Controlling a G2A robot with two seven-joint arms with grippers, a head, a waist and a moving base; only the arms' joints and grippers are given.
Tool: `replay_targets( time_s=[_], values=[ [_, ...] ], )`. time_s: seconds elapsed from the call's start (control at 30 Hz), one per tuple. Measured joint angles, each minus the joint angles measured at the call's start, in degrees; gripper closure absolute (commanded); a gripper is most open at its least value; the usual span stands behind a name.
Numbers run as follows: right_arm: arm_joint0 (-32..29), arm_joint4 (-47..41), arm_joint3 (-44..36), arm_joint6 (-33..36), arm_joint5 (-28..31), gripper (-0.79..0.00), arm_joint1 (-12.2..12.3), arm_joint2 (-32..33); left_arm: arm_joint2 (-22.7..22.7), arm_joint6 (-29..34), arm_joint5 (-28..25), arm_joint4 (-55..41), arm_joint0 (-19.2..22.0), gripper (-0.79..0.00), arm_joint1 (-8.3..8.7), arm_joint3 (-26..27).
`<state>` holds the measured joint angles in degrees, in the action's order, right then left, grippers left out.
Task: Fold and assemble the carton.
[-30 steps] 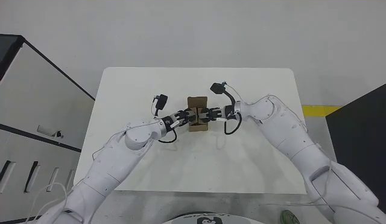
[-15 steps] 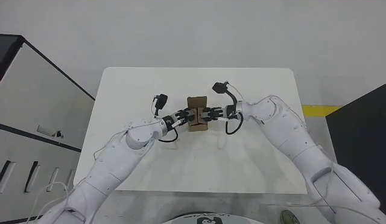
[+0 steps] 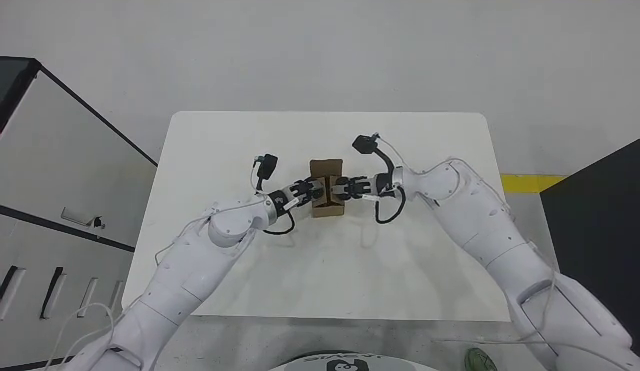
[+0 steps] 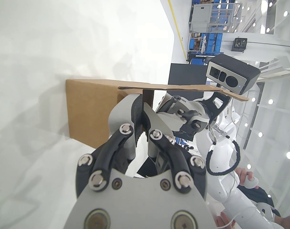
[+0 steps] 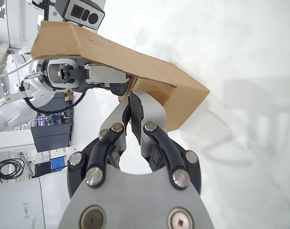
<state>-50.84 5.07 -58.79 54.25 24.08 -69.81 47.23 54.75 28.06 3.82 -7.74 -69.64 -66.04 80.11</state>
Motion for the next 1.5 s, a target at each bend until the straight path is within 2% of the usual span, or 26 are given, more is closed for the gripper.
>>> replay_targets(
  time_s=[0.7, 0.93, 0.97, 1.0, 1.07, 1.1, 1.13, 1.17, 1.23, 1.5],
  values=[
    [0.5, 0.5, 0.6, 0.6, -1.6, 0.000, -0.4, -0.5, 0.8, 1.1, 0.6, 1.0, -0.4, 0.000, -0.52, -0.6],
    [0.3, 0.1, 0.4, 0.3, -1.1, 0.000, -0.3, 0.2, 2.4, 0.6, -1.4, 0.0, -1.3, 0.000, -0.51, 0.8],
    [0.1, -0.3, 0.2, 0.4, -0.6, 0.000, -0.1, 0.7, 2.9, 0.8, -2.2, -0.8, -1.7, -0.037, -0.46, 1.3],
    [-0.2, -1.0, 0.0, 0.6, 0.3, 0.000, 0.1, 1.3, 3.4, 1.2, -3.1, -1.4, -2.1, -0.148, -0.36, 1.9],
    [-1.3, -3.3, -0.5, 1.9, 3.3, 0.000, 0.8, 3.3, 5.0, 2.4, -5.4, -2.1, -3.3, -0.406, 0.01, 3.6],
    [-1.9, -4.4, -0.8, 2.8, 4.8, 0.000, 1.2, 4.4, 5.7, 3.0, -6.2, -2.2, -3.9, -0.643, 0.22, 4.5],
    [-2.8, -6.0, -1.3, 4.2, 6.8, -0.296, 1.8, 5.9, 6.7, 3.9, -7.4, -2.1, -4.8, -0.785, 0.51, 5.9],
    [-3.5, -7.2, -1.8, 5.6, 8.4, -0.785, 2.3, 7.0, 7.4, 4.8, -8.2, -1.9, -5.5, -0.785, 0.73, 7.1],
    [-4.8, -11.0, -2.9, 8.7, 11.5, -0.785, 3.0, 9.0, 8.2, 6.1, -9.3, -1.6, -6.3, -0.785, 1.01, 9.3],
    [-5.3, -11.3, -3.2, 8.0, 11.5, -0.785, 3.0, 9.2, 8.1, 5.9, -9.1, -1.2, -6.3, -0.785, 1.01, 8.8]
  ],
)
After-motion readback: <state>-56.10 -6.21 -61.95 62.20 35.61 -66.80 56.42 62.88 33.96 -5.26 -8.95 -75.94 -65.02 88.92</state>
